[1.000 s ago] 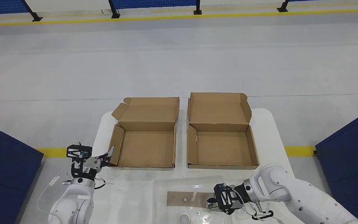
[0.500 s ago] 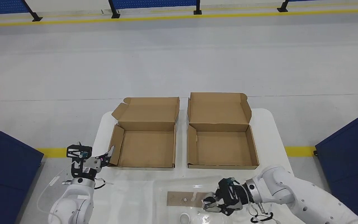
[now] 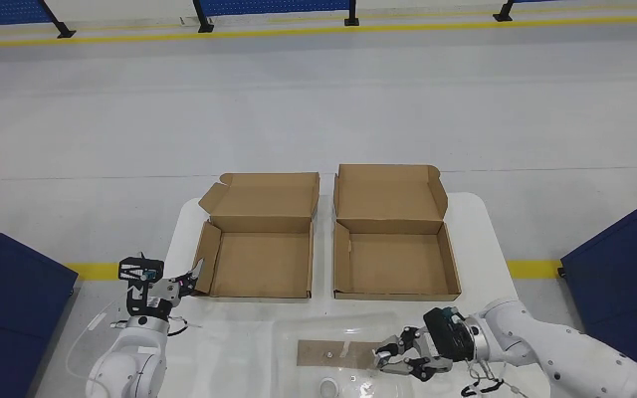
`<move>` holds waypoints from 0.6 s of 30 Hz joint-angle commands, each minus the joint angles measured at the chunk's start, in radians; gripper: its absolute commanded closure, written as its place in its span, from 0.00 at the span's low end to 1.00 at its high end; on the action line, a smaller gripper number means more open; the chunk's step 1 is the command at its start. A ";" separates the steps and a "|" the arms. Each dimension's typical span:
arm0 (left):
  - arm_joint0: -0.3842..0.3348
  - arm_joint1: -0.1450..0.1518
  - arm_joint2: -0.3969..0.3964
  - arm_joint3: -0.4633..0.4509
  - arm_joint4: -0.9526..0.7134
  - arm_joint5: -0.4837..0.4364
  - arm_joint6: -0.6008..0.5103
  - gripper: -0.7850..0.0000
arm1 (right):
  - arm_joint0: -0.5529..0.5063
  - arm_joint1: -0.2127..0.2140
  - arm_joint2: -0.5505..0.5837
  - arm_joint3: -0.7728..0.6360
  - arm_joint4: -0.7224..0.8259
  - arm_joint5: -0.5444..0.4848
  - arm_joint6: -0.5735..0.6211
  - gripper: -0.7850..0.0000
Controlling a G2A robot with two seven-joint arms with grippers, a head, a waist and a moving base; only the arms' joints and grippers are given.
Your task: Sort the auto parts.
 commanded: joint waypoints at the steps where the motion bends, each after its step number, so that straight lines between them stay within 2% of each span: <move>1: 0.000 0.000 0.000 0.000 0.000 0.000 0.000 0.00 | 0.000 0.000 0.001 0.000 0.001 0.000 0.011 1.00; 12: 0.000 0.000 0.000 0.000 0.000 0.000 0.000 0.00 | -0.007 -0.003 0.007 0.000 0.024 0.000 0.002 1.00; 18: 0.000 0.000 0.000 0.000 0.000 0.000 0.000 0.00 | -0.006 0.011 -0.023 0.001 0.063 0.000 -0.111 1.00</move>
